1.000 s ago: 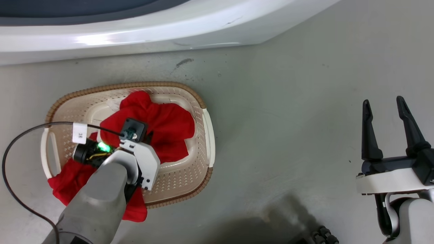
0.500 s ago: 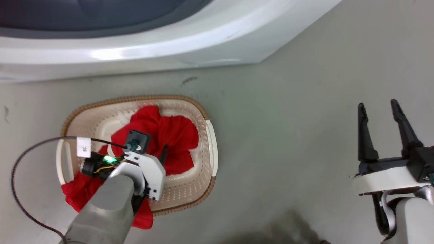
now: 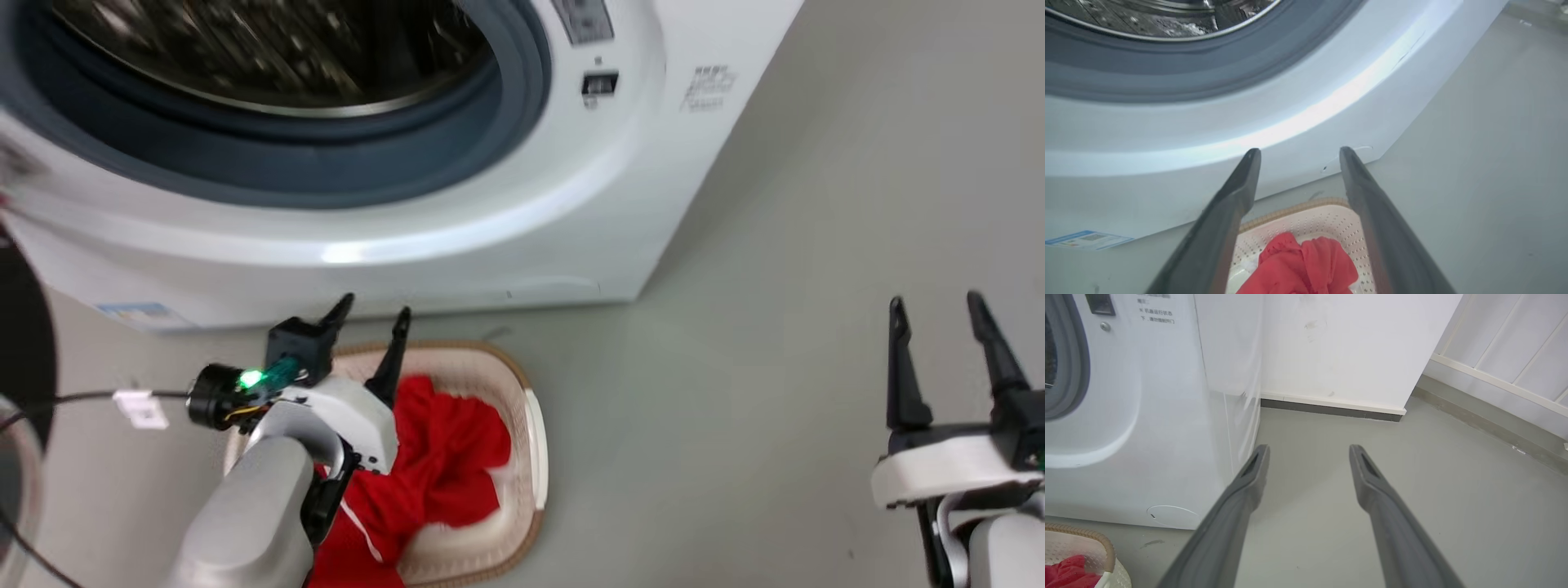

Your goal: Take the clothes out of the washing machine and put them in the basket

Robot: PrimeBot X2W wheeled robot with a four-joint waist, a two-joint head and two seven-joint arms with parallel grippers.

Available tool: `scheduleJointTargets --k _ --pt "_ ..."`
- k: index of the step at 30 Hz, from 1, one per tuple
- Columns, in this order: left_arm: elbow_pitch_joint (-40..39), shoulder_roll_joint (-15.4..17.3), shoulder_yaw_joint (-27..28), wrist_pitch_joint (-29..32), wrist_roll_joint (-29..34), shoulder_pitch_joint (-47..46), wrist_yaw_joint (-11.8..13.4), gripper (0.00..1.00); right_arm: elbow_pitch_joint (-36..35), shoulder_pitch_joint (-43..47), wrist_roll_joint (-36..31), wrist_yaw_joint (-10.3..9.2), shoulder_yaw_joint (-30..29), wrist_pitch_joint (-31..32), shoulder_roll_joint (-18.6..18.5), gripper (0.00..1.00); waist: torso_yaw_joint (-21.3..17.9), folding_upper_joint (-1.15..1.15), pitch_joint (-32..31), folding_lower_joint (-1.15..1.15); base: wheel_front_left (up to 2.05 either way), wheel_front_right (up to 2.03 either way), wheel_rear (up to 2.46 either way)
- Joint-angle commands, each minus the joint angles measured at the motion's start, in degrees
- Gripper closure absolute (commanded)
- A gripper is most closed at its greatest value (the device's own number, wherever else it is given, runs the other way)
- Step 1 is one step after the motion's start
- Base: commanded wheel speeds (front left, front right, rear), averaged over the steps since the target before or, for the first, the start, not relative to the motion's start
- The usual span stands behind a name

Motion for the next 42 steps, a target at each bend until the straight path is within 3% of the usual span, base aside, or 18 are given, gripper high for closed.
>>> scheduleJointTargets --k 1,4,13,20,24,28,42 --pt "-1.49 0.04 1.08 -0.14 0.5 1.21 0.37 0.0 0.16 1.18 -0.36 -0.06 0.1 -0.11 0.01 0.0 2.25 0.0 -6.29 0.01 0.0 0.0 0.0" --pt "-6.96 0.01 4.83 -0.14 2.01 4.68 0.47 0.0 0.29 2.31 -0.98 -0.06 0.22 -0.11 0.02 0.0 3.76 0.0 -9.88 0.01 0.0 0.0 0.0" --pt "-23.33 -1.15 15.99 -0.13 8.33 17.39 3.95 0.0 -4.11 7.16 2.62 -0.06 3.64 -0.11 0.01 0.0 6.48 0.0 -18.65 0.01 0.0 0.0 0.0" --pt "-32.39 -4.5 23.96 -0.15 11.57 27.98 5.65 0.0 -7.95 11.79 5.01 -0.06 6.33 -0.11 0.03 0.0 7.35 0.0 -22.32 0.01 0.0 0.0 0.0" --pt "-35.99 -8.15 27.41 -0.15 12.71 32.74 5.97 0.0 -9.17 13.6 6.22 -0.06 6.94 -0.11 0.01 0.0 7.33 0.0 -23.62 0.01 0.0 0.0 0.0" --pt "-38.31 -10.52 28.6 -0.15 16.02 36.68 5.38 0.0 -9.82 15.36 6.84 -0.06 7.53 -0.11 0.02 0.0 7.27 0.0 -24.58 0.01 0.0 0.0 0.0" --pt "-37.76 -11.49 28.2 -0.15 20.95 38.16 2.94 0.0 -7.98 15.97 5.58 -0.06 7.64 -0.11 0.02 0.0 6.84 0.0 -24.98 0.01 0.0 0.0 0.0"
